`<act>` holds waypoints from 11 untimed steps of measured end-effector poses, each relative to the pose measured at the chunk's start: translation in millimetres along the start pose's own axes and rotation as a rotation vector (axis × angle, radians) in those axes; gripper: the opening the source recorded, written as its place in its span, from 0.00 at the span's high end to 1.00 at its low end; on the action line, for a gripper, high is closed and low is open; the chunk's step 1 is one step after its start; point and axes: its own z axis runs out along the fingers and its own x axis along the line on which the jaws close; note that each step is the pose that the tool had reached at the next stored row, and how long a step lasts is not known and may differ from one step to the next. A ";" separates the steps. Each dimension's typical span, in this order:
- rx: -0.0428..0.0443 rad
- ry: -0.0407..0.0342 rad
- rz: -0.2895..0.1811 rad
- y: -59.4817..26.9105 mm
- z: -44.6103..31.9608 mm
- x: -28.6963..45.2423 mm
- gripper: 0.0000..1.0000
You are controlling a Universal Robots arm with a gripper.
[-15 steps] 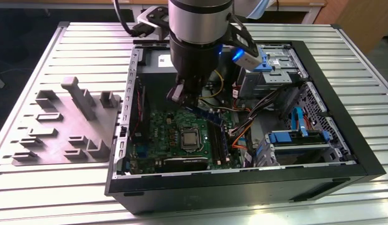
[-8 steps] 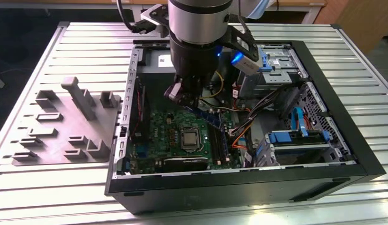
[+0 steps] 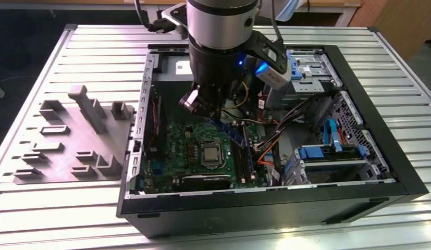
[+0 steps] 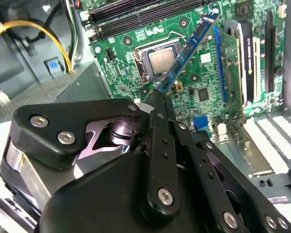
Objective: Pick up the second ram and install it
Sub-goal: 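Insert the second ram into the second slot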
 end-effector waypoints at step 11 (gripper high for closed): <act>0.0070 -0.0067 0.179 0.0 0.3 0.0 0.89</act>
